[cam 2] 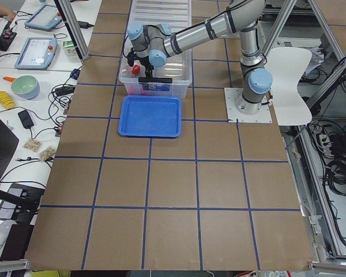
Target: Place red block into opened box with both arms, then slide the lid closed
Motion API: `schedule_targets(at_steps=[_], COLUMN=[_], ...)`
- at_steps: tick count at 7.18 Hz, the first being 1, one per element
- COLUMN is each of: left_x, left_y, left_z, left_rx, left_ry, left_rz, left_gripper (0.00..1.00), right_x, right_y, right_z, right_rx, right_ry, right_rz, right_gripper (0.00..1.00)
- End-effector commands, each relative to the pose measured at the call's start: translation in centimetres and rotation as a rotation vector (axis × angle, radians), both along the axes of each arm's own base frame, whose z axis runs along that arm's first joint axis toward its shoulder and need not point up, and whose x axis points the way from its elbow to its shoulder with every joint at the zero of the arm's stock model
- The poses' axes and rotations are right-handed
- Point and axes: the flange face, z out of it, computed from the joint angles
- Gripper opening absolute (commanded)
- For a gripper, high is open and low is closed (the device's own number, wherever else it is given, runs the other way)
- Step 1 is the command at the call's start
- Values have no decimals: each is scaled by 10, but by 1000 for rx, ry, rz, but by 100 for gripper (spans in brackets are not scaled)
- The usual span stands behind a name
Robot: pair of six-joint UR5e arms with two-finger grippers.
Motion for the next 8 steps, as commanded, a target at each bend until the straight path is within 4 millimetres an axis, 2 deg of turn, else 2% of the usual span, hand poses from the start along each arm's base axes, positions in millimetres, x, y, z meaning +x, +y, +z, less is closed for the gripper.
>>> schedule_targets(at_steps=[1, 2, 4, 5, 6, 7, 8], left_x=[1, 3, 3, 1, 4, -1, 0], left_y=[-4, 3, 43, 63, 72, 81, 84], left_z=[94, 128, 197, 212, 217, 223, 215], left_rx=[-16, -25, -99, -109, -114, -125, -109], left_ry=[-8, -15, -69, -54, -56, -53, -59], left_rz=[-5, -56, -77, -66, -50, -56, -57], left_gripper=[100, 100, 100, 100, 100, 100, 100], right_x=[-3, -4, -7, -12, -25, -38, -48], right_y=[-1, -1, -3, -5, -7, -10, -11], right_z=[1, 1, 6, 8, 12, 15, 17], right_rx=[-1, -1, -10, -9, -6, -7, -7], right_ry=[3, 5, 5, 5, 4, 1, 3], right_rz=[3, 2, -3, 3, 28, 31, 57], right_gripper=[100, 100, 100, 100, 100, 100, 100])
